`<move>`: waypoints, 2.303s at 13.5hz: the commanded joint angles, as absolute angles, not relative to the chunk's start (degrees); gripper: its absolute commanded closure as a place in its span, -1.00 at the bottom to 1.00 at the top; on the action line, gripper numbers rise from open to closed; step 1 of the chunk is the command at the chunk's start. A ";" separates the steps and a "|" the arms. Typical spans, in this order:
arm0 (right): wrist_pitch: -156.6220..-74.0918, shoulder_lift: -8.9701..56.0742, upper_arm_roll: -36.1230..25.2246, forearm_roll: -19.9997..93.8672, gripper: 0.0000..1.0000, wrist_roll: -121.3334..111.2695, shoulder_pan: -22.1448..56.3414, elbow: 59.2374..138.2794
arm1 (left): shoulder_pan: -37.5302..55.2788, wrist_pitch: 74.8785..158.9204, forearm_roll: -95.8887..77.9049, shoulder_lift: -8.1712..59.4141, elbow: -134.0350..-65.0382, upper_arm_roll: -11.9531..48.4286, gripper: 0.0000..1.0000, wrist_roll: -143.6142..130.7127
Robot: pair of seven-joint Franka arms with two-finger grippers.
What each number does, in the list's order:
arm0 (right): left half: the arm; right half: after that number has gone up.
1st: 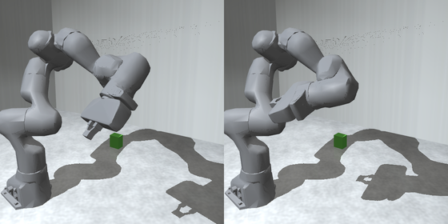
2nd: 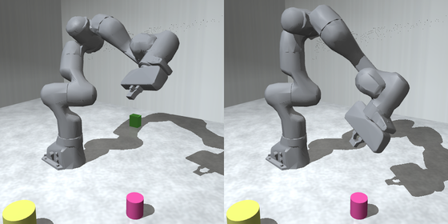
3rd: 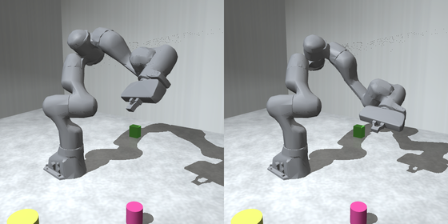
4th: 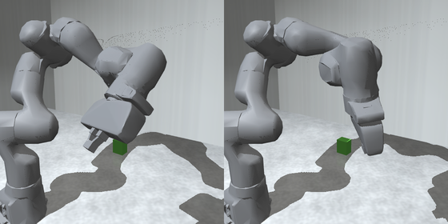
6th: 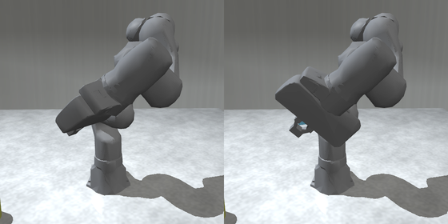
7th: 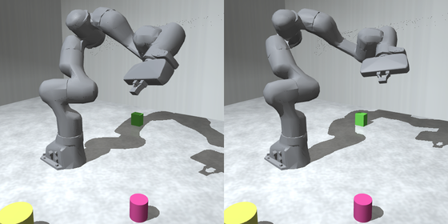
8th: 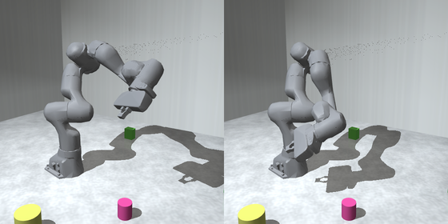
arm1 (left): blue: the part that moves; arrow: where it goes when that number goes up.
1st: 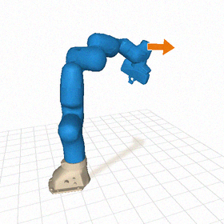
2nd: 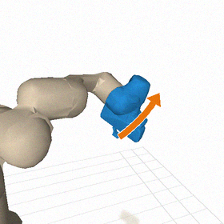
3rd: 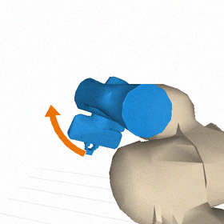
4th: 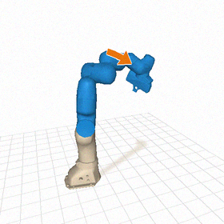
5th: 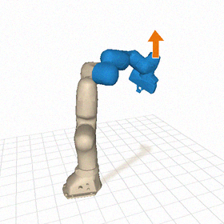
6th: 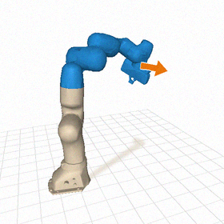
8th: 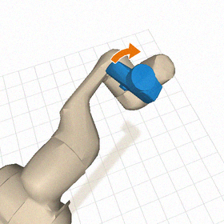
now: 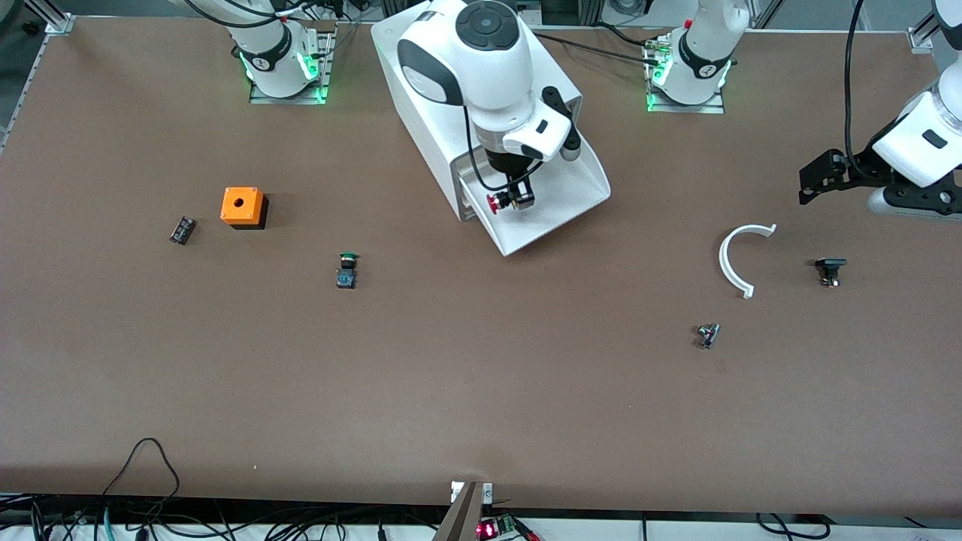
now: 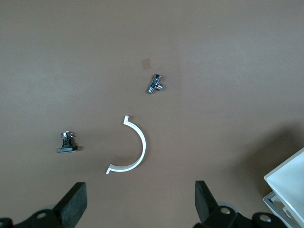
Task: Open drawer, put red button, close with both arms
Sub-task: 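Lower the red button into the drawer and open the right gripper, then raise the right gripper out of the drawer while the left gripper approaches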
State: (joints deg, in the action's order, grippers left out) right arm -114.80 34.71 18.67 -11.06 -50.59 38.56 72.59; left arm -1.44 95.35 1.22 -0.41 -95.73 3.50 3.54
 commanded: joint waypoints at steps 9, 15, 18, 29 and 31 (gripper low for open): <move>-113.56 42.19 17.23 -11.51 0.45 -51.06 45.52 69.08 | -1.05 95.19 1.67 -0.44 -96.50 3.60 -1.00 2.90; -113.47 42.19 17.05 -10.90 -1.00 -47.92 45.35 68.65 | -1.41 95.19 -0.43 0.17 -97.12 3.60 -1.00 3.34; -113.38 41.66 16.88 -10.81 -1.00 -44.30 44.56 63.04 | -1.41 95.27 -0.44 0.44 -97.12 3.69 -1.00 3.34; -105.12 22.34 13.71 -3.43 -1.00 -9.49 22.44 72.84 | -0.44 107.00 -2.72 6.23 -103.06 4.39 -1.00 -2.08; -104.33 20.23 13.71 -3.34 -1.00 5.64 18.21 75.83 | 0.61 114.93 -3.60 7.73 -107.30 5.71 -1.00 -6.57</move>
